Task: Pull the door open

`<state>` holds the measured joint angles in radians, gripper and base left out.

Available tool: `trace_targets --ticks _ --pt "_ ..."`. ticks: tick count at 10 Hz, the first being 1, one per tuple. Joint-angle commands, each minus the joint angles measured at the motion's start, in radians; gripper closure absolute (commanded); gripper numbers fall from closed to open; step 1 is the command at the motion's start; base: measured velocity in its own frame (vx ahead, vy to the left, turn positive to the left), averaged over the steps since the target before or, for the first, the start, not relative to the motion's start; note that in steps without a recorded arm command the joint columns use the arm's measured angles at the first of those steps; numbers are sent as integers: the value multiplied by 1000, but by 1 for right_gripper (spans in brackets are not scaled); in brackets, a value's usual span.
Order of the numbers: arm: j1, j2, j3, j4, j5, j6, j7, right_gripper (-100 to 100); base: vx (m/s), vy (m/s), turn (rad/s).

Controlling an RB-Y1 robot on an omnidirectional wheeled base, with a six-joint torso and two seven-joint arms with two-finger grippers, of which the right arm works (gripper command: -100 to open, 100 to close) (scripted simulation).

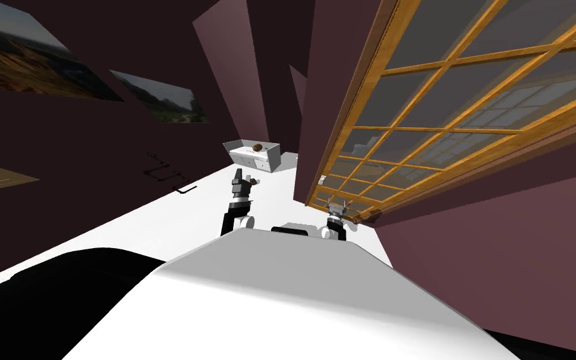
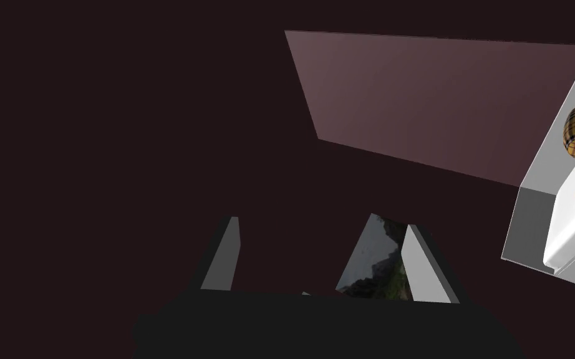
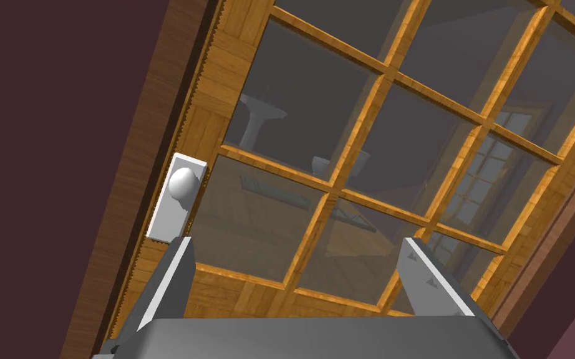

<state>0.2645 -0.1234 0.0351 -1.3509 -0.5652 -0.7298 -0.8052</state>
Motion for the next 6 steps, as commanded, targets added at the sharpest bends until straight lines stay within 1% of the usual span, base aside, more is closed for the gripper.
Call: trace_targets --ticks 1,4,6 --pt "-9 -4 3 41 -20 -18 -34 -100 95 -43 169" --pt "-25 -7 6 106 -55 -43 -88 -100 89 -43 160" --pt "-35 -10 8 146 -77 -58 -122 -100 86 -41 135"
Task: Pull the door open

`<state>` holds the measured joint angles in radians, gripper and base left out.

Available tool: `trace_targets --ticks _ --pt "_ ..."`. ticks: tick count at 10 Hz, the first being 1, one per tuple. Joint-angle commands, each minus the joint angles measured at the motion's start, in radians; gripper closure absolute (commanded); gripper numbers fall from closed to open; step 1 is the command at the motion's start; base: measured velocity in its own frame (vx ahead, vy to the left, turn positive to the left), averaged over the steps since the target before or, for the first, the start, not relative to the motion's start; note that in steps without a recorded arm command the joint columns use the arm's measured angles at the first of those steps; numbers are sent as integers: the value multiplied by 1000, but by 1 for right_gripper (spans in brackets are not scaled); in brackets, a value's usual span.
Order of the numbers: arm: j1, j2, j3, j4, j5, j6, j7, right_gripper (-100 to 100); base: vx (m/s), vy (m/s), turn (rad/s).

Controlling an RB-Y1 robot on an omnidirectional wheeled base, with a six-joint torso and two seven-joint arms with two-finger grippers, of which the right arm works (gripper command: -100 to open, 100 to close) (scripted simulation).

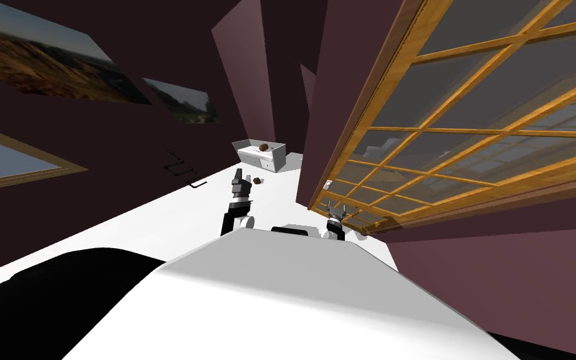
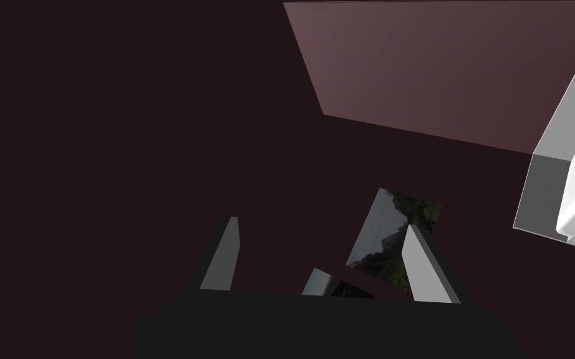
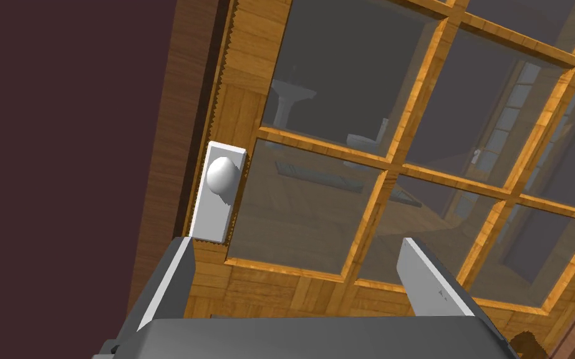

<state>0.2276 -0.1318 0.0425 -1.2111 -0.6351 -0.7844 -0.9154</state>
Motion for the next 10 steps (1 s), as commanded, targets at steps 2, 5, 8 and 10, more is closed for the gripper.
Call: trace_targets --ticks 2,5,8,10 --pt "-8 -3 3 46 -29 -19 -45 -100 91 -31 142" --pt "-25 -6 7 118 -68 -46 -105 -100 101 -52 145" --pt "-37 -9 10 166 -95 -65 -146 -100 86 -62 137" --pt "-47 -10 12 207 -117 -80 -179 -100 86 -59 146"
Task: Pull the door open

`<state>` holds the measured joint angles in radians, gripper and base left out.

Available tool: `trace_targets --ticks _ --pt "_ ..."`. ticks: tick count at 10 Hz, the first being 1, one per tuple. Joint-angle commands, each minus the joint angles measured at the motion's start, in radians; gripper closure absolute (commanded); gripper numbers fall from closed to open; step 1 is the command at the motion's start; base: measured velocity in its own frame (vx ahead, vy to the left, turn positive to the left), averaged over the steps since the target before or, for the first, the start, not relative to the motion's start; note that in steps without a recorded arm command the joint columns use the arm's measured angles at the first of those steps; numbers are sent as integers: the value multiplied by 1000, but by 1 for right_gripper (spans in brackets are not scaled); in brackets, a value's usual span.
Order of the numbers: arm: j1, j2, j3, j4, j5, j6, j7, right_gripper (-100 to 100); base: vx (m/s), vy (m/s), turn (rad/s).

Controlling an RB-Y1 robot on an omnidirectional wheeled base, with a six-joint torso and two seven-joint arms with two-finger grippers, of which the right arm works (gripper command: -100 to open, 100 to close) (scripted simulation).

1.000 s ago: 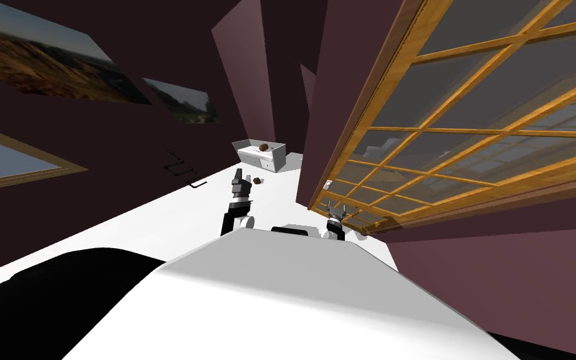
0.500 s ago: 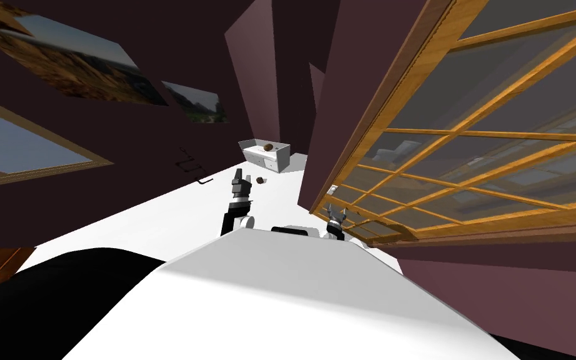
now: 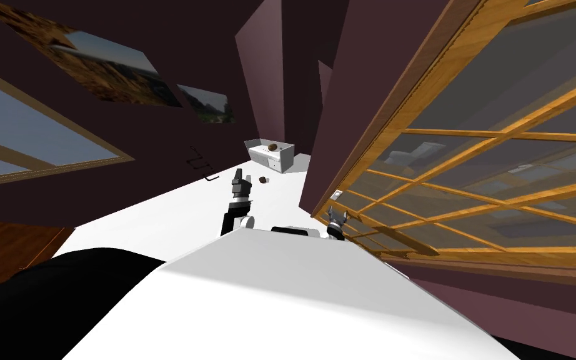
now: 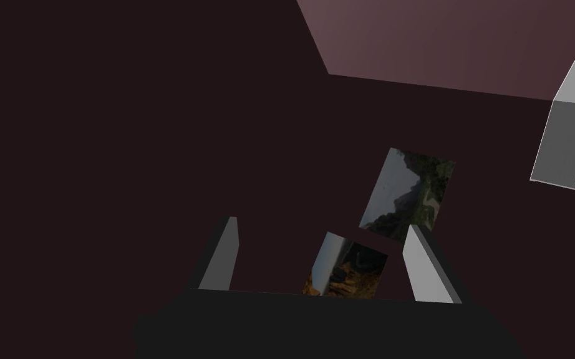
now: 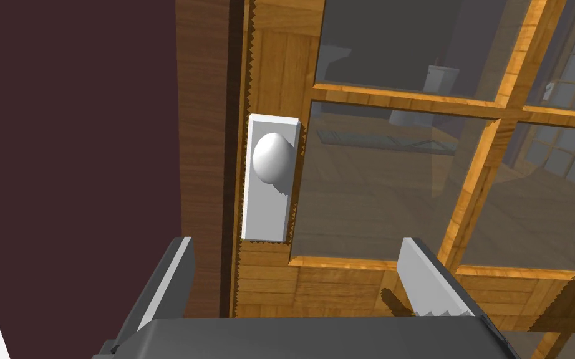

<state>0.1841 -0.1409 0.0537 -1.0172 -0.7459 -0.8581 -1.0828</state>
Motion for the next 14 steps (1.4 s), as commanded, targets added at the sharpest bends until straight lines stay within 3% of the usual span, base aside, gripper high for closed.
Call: trace_targets --ticks 1,5,6,8,14 --pt "-10 -2 2 37 -19 -16 -33 -100 89 -64 150" --pt "-25 -4 5 99 -53 -40 -84 -100 76 -60 111" --pt "-20 -4 4 83 -49 -32 -73 -100 27 -22 18" --pt "-6 -47 7 109 -53 -43 -132 -100 176 -7 20" --pt "19 -121 12 151 -58 -61 -230 -100 117 8 14"
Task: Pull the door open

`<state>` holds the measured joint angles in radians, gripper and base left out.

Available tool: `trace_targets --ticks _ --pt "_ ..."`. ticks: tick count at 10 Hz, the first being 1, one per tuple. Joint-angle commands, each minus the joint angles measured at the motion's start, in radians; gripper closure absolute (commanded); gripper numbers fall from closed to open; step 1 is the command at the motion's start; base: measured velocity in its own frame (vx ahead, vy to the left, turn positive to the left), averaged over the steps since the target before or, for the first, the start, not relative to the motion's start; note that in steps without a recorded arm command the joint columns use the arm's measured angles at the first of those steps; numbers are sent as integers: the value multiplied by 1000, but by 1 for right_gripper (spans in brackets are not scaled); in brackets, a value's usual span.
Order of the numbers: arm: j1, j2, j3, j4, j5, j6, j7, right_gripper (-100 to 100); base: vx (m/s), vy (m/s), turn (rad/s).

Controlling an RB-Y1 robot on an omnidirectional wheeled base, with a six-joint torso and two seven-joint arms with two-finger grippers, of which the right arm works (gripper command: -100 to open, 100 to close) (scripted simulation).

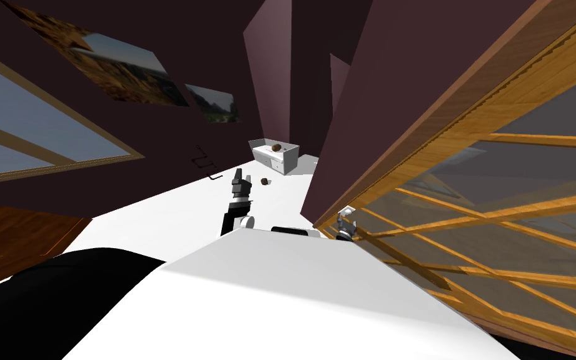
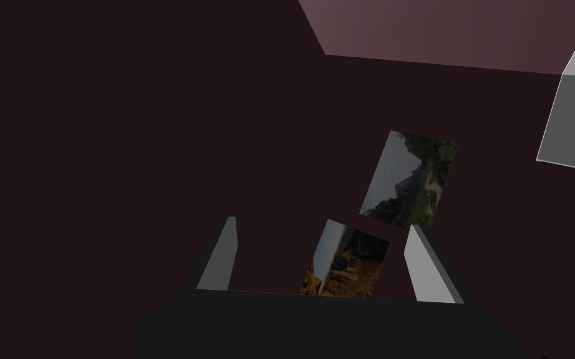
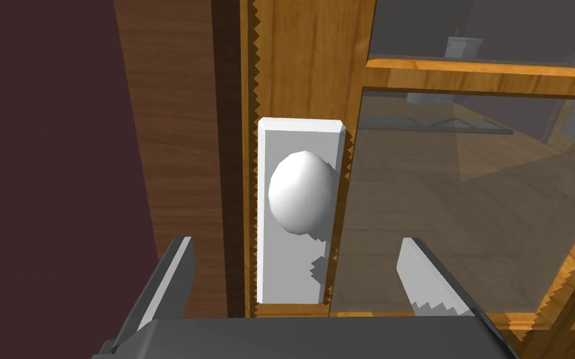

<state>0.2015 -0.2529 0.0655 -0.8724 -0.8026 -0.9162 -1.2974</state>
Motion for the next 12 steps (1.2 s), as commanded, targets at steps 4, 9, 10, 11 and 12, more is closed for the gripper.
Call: trace_targets --ticks 4,9,10,11,12 --pt "22 -70 4 40 -5 -18 -94 -100 109 1 16" --pt "33 -96 12 70 -5 -27 -137 100 87 6 -1" --pt "33 -96 12 70 -5 -27 -137 100 -22 -6 -9" --pt "33 -96 12 70 -5 -27 -137 100 -9 -8 9" --pt "33 -96 12 70 -5 -27 -137 100 0 0 0"
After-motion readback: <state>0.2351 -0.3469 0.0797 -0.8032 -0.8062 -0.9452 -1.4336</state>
